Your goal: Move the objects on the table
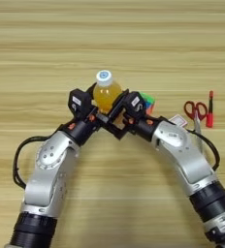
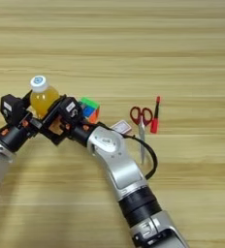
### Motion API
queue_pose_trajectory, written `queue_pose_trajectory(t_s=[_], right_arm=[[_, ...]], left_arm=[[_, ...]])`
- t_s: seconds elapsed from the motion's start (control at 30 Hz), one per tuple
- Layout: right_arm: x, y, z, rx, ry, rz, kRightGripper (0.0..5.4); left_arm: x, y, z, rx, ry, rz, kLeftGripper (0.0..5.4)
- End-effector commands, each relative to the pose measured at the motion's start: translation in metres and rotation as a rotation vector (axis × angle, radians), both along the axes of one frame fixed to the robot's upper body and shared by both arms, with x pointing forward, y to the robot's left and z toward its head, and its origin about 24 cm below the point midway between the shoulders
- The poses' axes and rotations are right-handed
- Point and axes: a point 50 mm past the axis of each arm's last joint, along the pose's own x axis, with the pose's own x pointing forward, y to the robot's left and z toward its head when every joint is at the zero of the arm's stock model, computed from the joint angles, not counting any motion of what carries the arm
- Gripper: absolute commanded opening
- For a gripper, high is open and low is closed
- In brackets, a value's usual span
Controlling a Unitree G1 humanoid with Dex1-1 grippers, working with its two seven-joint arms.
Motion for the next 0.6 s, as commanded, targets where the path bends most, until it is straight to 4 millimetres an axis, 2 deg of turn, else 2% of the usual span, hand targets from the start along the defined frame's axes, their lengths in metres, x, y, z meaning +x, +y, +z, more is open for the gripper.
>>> queue_pose_trajectory(t_s=[0.03,0.17,0.6], right_arm=[[0.0033,0.0026,0.0068,0.03,0.006,0.006,3.84],[0.0035,0.0024,0.0066,0.038,0.021,0.009,3.54],[0.0047,0.001,0.0065,0.043,0.035,0.002,3.49]], left_arm=[[-0.0004,-0.0015,0.0033,-0.008,-0.009,-0.018,3.47],[-0.0005,-0.0013,0.0034,-0.009,-0.009,-0.016,3.47],[0.0,-0.0009,0.0047,-0.013,-0.012,-0.011,3.47]])
